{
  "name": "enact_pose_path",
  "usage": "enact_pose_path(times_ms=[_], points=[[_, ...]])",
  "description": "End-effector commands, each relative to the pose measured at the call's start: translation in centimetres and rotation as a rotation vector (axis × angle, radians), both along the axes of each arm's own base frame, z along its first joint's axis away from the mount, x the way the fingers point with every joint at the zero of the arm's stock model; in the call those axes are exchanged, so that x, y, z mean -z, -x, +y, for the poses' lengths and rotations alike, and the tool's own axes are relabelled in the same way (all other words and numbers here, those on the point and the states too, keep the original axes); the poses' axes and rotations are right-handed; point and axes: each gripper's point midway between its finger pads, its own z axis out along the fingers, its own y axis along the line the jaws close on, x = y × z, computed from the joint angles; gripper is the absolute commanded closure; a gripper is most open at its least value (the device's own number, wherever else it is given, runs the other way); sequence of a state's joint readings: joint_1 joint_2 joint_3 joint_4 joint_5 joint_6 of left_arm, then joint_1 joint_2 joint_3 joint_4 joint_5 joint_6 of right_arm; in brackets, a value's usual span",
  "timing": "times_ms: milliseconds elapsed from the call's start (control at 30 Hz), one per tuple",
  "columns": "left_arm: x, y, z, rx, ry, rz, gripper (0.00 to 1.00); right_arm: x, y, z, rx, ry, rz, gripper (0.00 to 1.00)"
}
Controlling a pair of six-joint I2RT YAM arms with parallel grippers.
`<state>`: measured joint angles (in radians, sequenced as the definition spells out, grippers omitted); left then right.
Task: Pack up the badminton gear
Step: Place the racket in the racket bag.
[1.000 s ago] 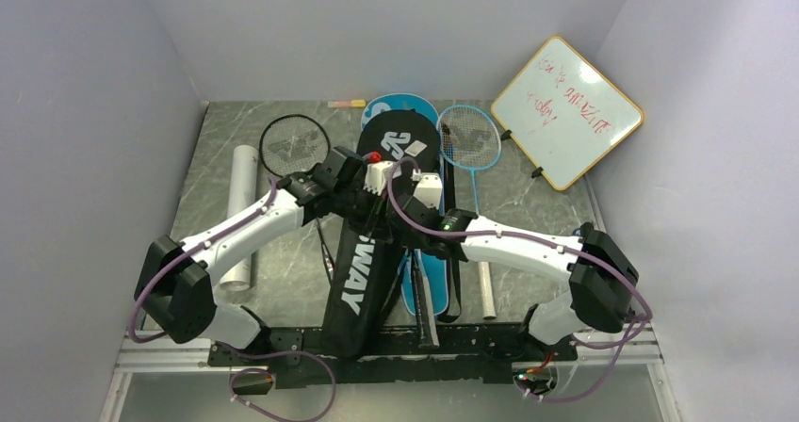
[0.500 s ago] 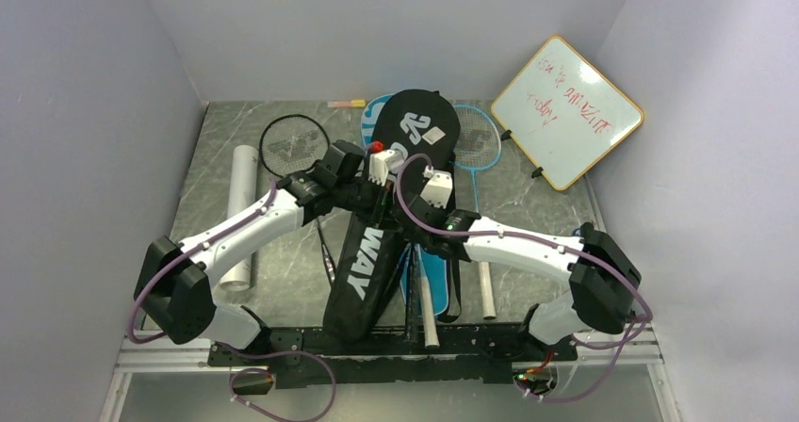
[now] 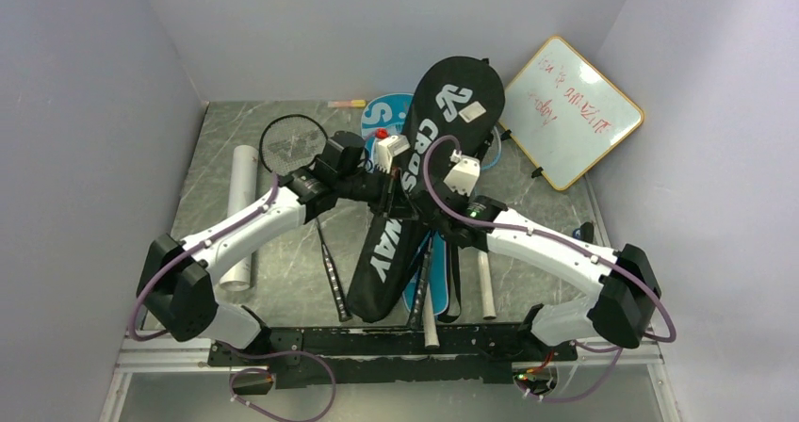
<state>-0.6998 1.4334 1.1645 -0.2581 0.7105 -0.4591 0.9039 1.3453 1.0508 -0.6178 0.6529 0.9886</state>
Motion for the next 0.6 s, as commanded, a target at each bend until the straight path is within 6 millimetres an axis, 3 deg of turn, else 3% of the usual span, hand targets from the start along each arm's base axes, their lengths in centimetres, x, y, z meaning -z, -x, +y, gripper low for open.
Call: enact_pose_path(times_ms=[0,200,333,467,567], points=[[0.9,4.4,-0.7,0.172,0.025,0.161,0.92,-1.8,-3.1,-3.1,0.185,-0.023,-0.115,1.00],[4.4,2.5,-0.3,0.111,-0.105,0.138,0.87,0.1,-4.5,-3.9,0.209,0.000,-0.071,1.00],[7.0,1.5,0.7,0.052,-0.208,0.112,0.81,1.9,-5.1,-3.2,0.186,-0.038,-0.059,0.99],[8.5,0.7,2.2,-0.008,-0.317,0.029,0.64,2.6,-5.8,-2.4,0.171,-0.103,-0.082,0.93],[9.7,-0.2,4.3,-0.086,-0.508,-0.108,0.53,3.0,-6.2,-2.0,0.157,-0.108,-0.081,0.91]])
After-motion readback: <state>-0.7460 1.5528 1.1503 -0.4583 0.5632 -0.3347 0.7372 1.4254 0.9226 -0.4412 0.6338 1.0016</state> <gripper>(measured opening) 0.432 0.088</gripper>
